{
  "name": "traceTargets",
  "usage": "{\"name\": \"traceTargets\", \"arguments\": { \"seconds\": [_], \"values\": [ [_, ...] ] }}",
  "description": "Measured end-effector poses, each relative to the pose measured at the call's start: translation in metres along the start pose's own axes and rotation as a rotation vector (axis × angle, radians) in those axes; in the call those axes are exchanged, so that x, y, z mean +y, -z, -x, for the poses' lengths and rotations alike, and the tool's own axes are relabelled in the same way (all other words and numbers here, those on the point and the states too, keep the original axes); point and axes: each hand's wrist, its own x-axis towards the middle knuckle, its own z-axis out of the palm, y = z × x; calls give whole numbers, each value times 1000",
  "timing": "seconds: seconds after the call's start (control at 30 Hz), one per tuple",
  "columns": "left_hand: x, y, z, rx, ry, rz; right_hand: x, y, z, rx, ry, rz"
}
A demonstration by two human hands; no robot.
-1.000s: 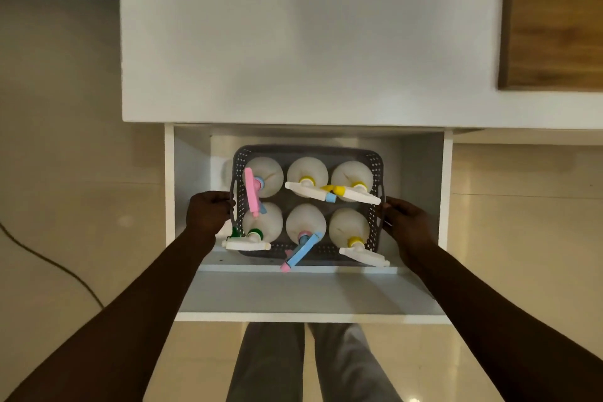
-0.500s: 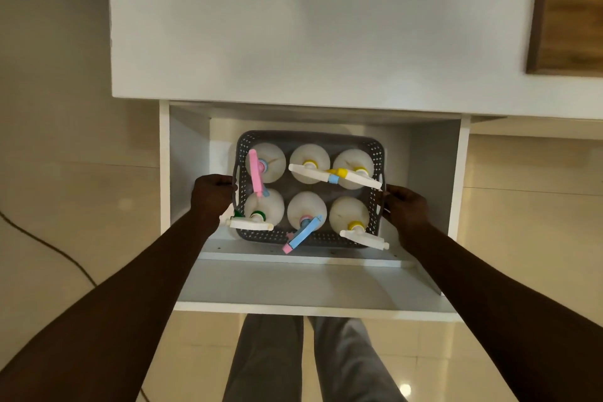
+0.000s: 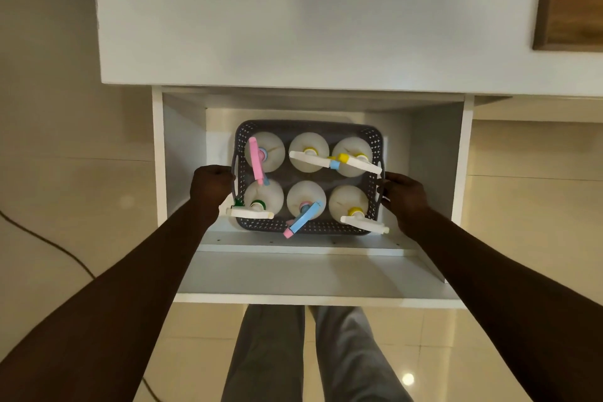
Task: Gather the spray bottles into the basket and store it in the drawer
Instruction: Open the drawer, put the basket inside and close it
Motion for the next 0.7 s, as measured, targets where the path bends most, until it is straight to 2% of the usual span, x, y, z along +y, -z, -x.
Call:
{"name": "traceTargets", "arguments": {
  "seconds": [0.07, 0.13, 0.27, 0.37, 0.43, 0.47, 0.57, 0.63, 0.7],
  "values": [
    [0, 6, 8, 0, -15, -6, -2, 5, 11, 5, 0, -10],
    [2, 16, 27, 67, -60, -44, -3, 14, 33, 17, 66, 124],
    [-12, 54, 93, 231, -396, -192, 3, 52, 94, 63, 419, 549],
    [-42, 94, 136, 321, -505, -190, 22, 93, 137, 170, 574, 685],
    [-65, 116, 158, 387, -439, -233, 39, 117, 156, 284, 580, 718],
    [-77, 124, 166, 408, -350, -246, 49, 126, 161, 326, 541, 722],
    [-104, 136, 182, 427, 36, -164, 75, 144, 166, 370, 276, 696],
    [-110, 135, 186, 386, 187, -41, 89, 146, 165, 364, 117, 620],
    [-110, 131, 190, 348, 219, 160, 97, 144, 161, 371, 25, 465]
  ]
}}
